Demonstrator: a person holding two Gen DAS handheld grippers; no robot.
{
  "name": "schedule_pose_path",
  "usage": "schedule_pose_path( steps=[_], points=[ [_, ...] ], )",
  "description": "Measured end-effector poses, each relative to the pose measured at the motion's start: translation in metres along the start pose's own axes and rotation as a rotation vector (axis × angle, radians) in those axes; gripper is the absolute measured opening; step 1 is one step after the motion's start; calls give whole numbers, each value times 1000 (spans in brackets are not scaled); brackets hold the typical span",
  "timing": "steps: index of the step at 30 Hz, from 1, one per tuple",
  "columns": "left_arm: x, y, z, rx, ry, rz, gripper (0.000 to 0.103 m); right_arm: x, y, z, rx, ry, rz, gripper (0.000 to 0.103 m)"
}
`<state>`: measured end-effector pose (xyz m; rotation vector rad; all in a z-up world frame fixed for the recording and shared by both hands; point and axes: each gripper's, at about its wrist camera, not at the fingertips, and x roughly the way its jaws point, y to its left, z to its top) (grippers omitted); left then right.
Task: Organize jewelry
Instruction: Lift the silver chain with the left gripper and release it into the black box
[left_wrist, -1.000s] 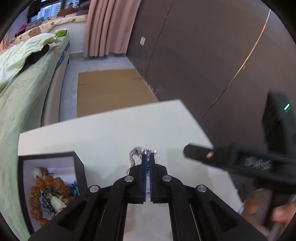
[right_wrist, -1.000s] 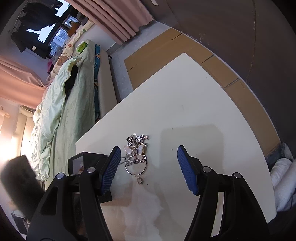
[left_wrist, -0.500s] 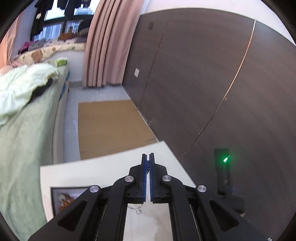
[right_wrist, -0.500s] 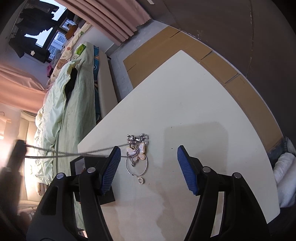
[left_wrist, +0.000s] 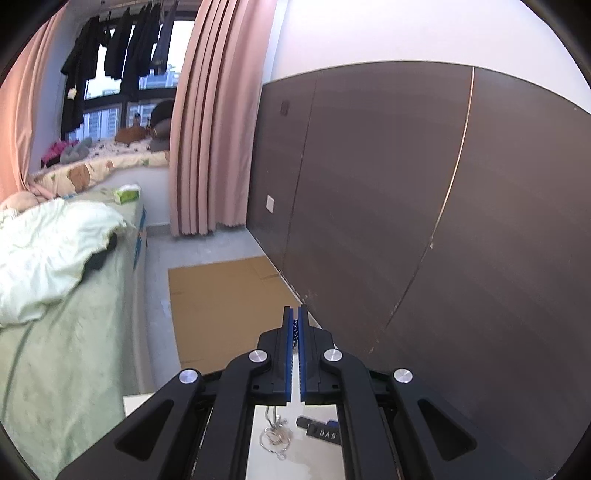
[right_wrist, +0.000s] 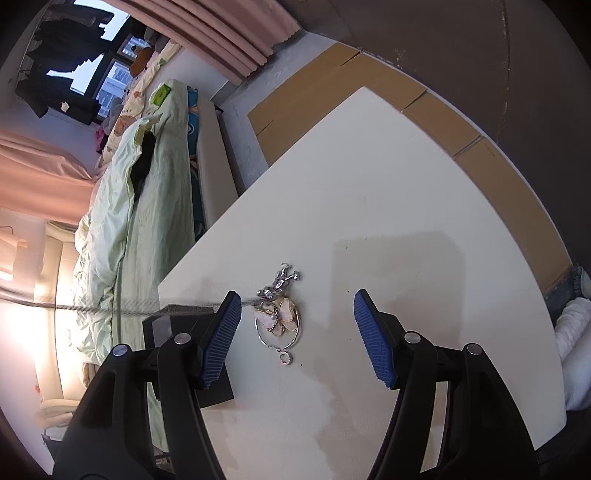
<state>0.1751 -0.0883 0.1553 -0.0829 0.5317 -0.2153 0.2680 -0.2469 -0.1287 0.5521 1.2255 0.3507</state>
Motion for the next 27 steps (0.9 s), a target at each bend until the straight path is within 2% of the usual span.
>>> schedule_pose_path(
  steps=[8,13,20,27],
  points=[
    [-29,-3,32,22,-57,29,0,16,15,-7,-77,37,-35,65],
    [-50,-6,38,35,-91,46,0,20,22,-10,-100,48,-31,65],
    [-75,8,53,27,-131,91,0,37,37,-19,-182,71,-75,65],
    [-104,22,64,26,-161,140,0,64,50,-26,-263,116,-112,42]
  ],
)
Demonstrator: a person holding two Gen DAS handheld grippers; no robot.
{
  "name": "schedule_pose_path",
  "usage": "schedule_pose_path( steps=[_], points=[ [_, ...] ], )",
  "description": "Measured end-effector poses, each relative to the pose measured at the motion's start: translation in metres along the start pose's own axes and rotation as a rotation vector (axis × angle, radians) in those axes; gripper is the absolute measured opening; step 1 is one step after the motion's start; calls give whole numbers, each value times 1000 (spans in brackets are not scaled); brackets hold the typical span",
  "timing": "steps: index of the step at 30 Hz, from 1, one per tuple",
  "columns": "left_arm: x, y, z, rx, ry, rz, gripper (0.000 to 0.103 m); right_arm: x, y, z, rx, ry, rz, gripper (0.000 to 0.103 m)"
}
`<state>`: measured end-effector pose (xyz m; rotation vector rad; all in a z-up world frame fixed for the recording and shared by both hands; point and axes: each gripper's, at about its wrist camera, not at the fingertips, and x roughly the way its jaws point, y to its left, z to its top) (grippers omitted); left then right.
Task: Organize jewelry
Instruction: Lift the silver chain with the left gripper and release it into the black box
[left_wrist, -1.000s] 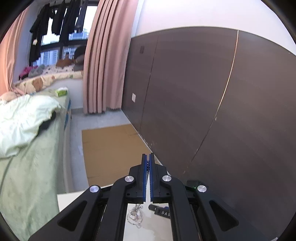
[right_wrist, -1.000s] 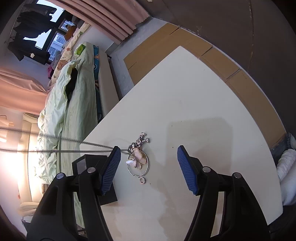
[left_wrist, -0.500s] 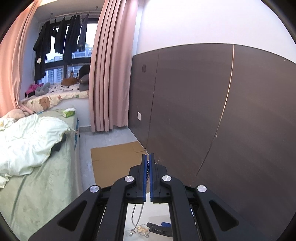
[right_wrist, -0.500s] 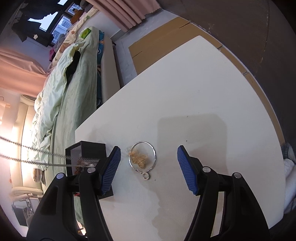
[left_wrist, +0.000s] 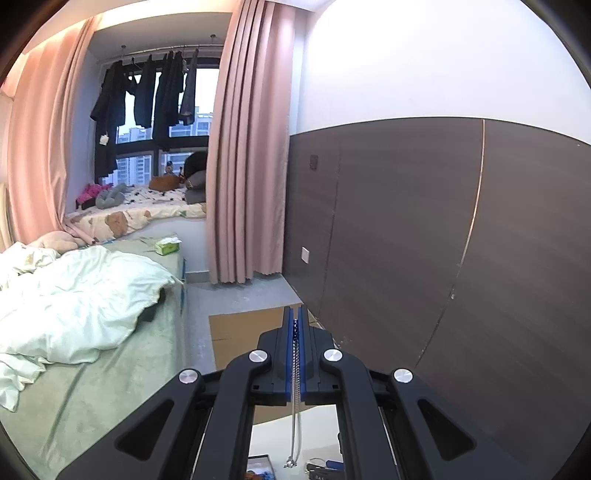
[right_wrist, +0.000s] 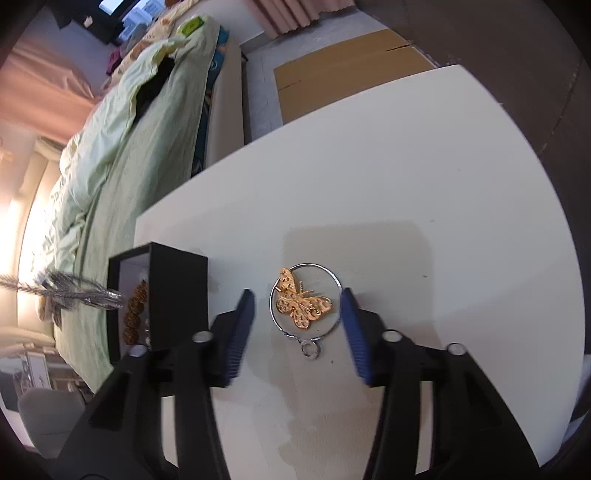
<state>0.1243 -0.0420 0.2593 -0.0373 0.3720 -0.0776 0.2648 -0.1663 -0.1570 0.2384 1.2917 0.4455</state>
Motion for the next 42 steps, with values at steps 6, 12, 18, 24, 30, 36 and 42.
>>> schedule_pose_path(
  steps=[6,12,18,24,30,36,42],
  points=[
    [-17,11,3,4,-14,33,0,5,8,-3,-54,-4,-50,38],
    [-21,27,-3,-8,-8,63,0,3,8,-6,-76,-11,-80,19],
    [-15,45,-20,-34,26,74,0,-18,14,-8,-85,-58,-46,4],
    [-4,59,-37,-57,62,81,0,-32,21,-9,-98,-96,-5,4],
    [15,73,-68,-94,118,84,0,-51,25,-8,-93,-137,47,4],
    [41,86,-107,-153,186,66,0,-69,37,-8,-87,-185,120,4],
    [67,96,-156,-227,262,30,0,-75,55,-13,-103,-204,190,4]
  ],
)
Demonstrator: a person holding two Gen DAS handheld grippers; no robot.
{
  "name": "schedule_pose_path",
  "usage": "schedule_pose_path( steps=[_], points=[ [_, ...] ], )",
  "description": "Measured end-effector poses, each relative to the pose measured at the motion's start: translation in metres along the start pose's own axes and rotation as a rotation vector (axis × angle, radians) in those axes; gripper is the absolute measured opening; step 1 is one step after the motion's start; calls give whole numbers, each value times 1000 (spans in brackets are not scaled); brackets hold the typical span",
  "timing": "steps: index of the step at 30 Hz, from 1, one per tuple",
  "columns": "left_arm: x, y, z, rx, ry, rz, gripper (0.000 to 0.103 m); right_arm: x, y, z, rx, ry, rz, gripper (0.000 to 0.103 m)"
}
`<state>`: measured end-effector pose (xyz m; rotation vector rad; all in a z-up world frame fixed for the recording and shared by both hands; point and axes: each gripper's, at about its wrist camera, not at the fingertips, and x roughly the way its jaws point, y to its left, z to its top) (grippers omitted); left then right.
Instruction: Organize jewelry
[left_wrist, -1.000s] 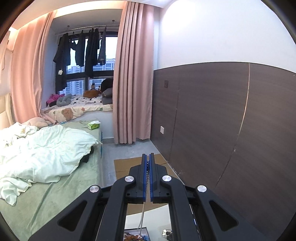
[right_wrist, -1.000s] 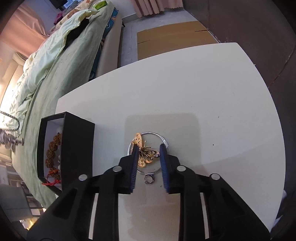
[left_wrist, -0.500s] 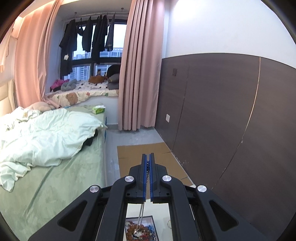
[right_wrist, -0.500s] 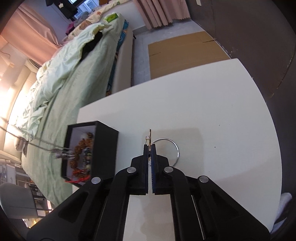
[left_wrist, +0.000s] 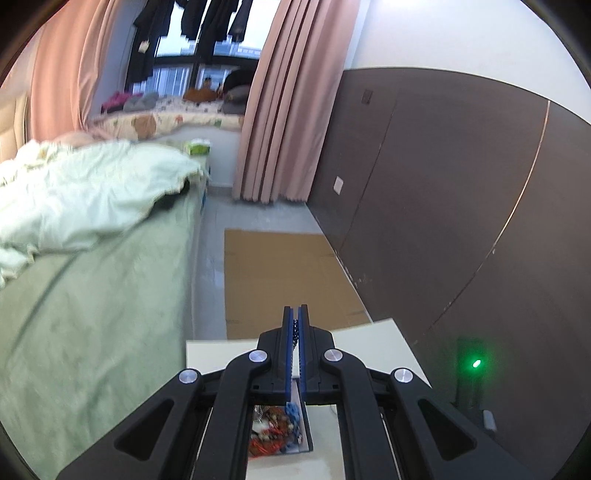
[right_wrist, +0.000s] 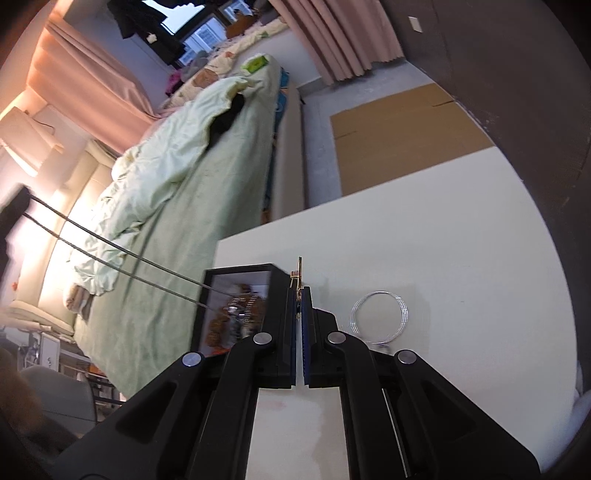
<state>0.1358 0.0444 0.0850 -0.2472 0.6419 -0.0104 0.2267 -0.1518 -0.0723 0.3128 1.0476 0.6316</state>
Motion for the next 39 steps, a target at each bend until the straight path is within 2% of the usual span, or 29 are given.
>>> schedule_pose_path(
  steps=[6,8,9,10,11,12,14,19,21,22,24,25,27,29,30,32,39],
  points=[
    [43,17,-41,-66,85,-30,0,4,13,-1,1,-13,42,4],
    [59,26,-55,-93,112,-26,5,4,16,-3,1,-19,52,4],
    [64,31,-60,-105,122,-32,11,5,19,-5,-1,-20,57,4],
    [69,38,-67,-126,120,-40,28,7,21,-6,-3,-19,62,4],
    [71,46,-73,-147,100,-40,50,8,24,-7,-6,-17,68,4],
    [71,52,-79,-158,83,-25,58,11,27,-9,-11,-13,76,4],
    [75,58,-83,-161,112,2,57,14,32,-12,-20,-10,78,4],
    [64,77,-85,-194,92,0,58,31,49,-19,-53,14,100,4],
    [63,83,-86,-218,91,-2,66,42,56,-23,-63,35,120,4],
    [63,86,-86,-225,91,4,67,47,59,-25,-72,48,133,4],
    [62,92,-86,-239,92,12,74,57,65,-28,-77,87,123,5],
    [60,94,-85,-247,88,13,77,61,65,-29,-74,102,123,6],
    [54,96,-85,-262,66,17,88,64,62,-29,-59,123,108,34],
    [51,96,-84,-262,57,21,88,56,56,-28,-52,96,90,42],
    [50,96,-84,-261,57,21,88,56,56,-28,-52,96,90,50],
    [50,94,-85,-262,59,18,88,45,47,-27,-34,72,80,54],
    [52,73,-91,-213,77,7,88,9,10,-25,1,35,1,54]
  ],
)
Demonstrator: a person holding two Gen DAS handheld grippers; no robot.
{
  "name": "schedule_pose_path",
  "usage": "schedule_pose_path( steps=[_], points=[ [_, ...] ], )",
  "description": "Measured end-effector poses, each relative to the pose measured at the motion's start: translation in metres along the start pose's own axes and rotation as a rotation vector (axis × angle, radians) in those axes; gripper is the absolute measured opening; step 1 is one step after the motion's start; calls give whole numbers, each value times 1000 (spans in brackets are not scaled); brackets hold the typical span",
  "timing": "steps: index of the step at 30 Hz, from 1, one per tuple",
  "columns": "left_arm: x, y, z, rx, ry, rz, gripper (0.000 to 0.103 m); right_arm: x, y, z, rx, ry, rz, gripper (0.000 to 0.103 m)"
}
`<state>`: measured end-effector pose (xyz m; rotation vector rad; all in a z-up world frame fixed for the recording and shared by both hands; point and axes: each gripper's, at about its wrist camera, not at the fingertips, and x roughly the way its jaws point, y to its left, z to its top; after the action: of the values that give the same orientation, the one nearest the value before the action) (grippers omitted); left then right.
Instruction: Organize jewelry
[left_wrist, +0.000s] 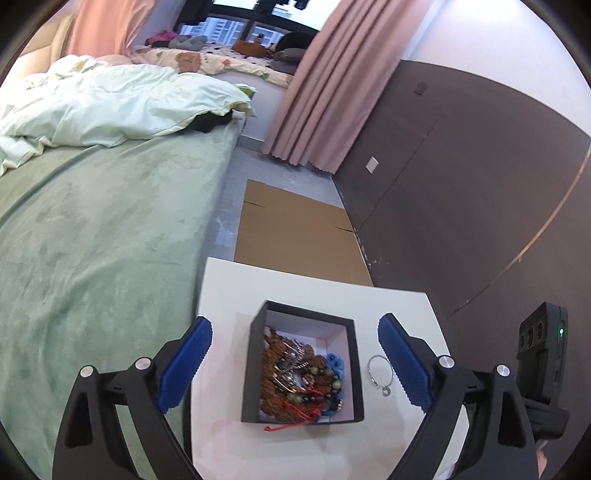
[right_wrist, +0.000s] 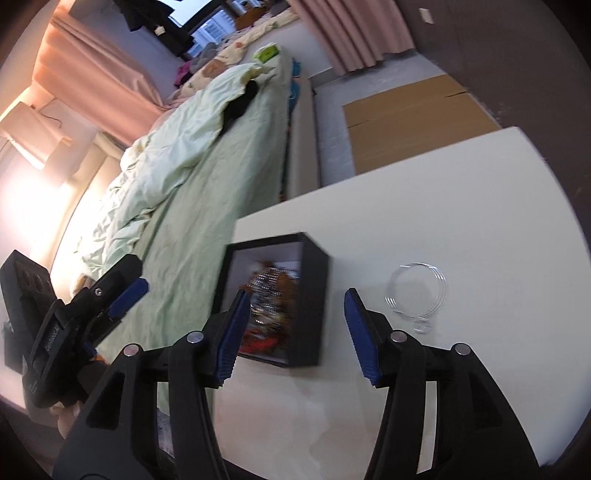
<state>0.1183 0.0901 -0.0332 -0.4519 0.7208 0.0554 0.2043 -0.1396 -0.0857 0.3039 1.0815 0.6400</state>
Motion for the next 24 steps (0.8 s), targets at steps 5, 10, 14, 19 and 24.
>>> schedule_pose_path(
  steps=[5,10,14,19,24],
  points=[
    [2,-22,-11,44,5,-20,86,-14,-24,-8,12,19,-59,54],
    [13,-45,-24,97,44,-40,77,-16,-39,-16,3,53,-139,54],
    [23,-57,-33,122,74,-49,70,-15,-51,-21,-21,61,-203,53],
    [38,-73,-42,135,119,-50,59,0,-59,-23,-47,96,-243,45],
    [50,-80,-49,118,162,-53,41,14,-61,-20,-62,130,-246,35]
  ],
)
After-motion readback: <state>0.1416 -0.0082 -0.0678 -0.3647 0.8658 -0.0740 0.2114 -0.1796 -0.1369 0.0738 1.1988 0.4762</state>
